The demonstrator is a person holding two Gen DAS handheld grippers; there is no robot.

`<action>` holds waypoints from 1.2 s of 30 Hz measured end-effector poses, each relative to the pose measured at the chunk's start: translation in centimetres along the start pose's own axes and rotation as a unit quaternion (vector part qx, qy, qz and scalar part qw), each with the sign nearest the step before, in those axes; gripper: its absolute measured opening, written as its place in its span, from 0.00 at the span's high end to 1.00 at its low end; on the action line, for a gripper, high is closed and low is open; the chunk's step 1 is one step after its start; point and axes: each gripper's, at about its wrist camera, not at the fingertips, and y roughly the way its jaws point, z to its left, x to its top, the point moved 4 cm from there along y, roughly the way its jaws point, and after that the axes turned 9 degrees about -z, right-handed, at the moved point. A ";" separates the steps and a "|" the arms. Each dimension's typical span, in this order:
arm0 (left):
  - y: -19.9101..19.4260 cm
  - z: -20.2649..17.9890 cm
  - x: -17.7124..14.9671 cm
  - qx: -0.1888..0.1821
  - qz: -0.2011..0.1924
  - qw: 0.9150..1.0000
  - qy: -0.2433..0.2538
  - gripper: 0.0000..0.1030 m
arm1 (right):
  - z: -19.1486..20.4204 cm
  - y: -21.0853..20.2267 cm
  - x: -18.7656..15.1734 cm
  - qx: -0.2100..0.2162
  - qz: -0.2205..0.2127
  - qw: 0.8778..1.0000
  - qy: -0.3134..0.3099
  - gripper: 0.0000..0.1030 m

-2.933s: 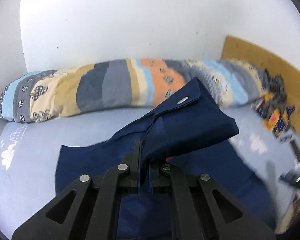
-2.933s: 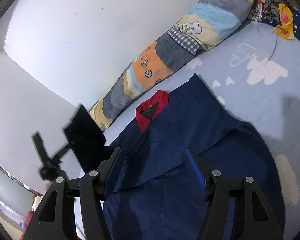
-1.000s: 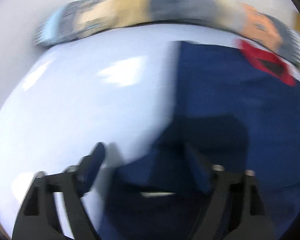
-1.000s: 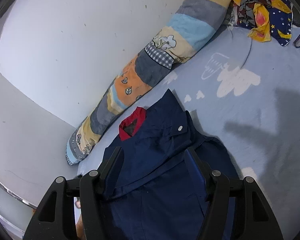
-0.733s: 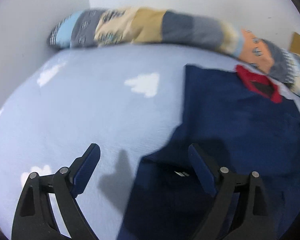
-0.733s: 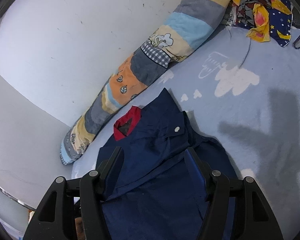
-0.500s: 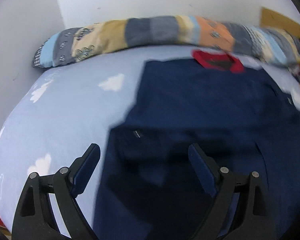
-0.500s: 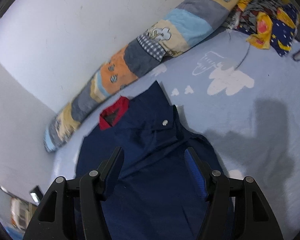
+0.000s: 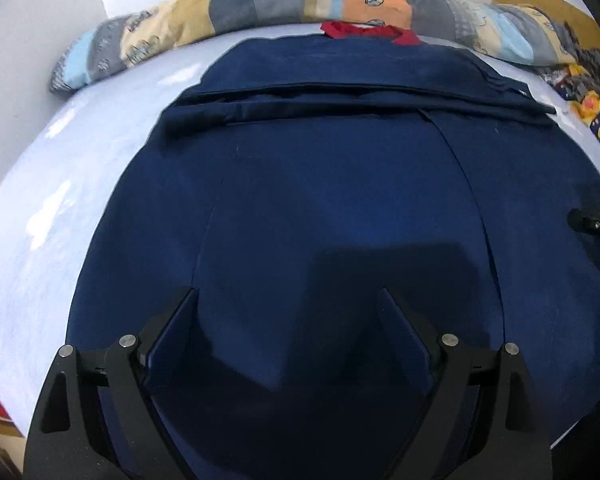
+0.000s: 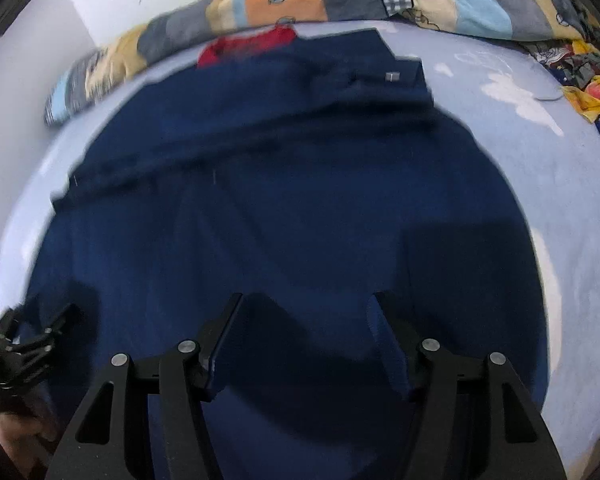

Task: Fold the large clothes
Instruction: 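Move both grippers to the jacket hem and grasp it, then lift the hem with both grippers and fold it toward the collar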

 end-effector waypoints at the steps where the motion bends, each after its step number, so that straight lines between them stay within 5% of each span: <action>1: -0.6 -0.2 -0.6 0.004 -0.004 1.000 -0.001 0.11 | 0.5 -0.4 -0.9 -0.014 -0.008 1.000 -0.022 0.38; 5: -1.8 -0.6 -2.2 0.018 -0.009 1.000 -0.007 0.09 | 2.1 -2.3 -4.3 -0.045 -0.018 0.996 -0.077 0.38; 12: -3.3 -0.9 -4.9 0.030 -0.023 0.998 -0.049 0.00 | 2.0 -4.8 -8.8 -0.050 -0.022 0.997 -0.050 0.32; 25: -4.7 -0.6 -6.7 0.007 -0.027 0.999 -0.031 0.00 | 2.3 -5.5 -12.4 -0.047 -0.009 0.998 -0.044 0.04; 36: -4.7 -0.5 -7.0 0.010 0.001 0.999 -0.052 0.00 | 2.0 -5.8 -13.1 -0.029 -0.018 0.999 -0.039 0.00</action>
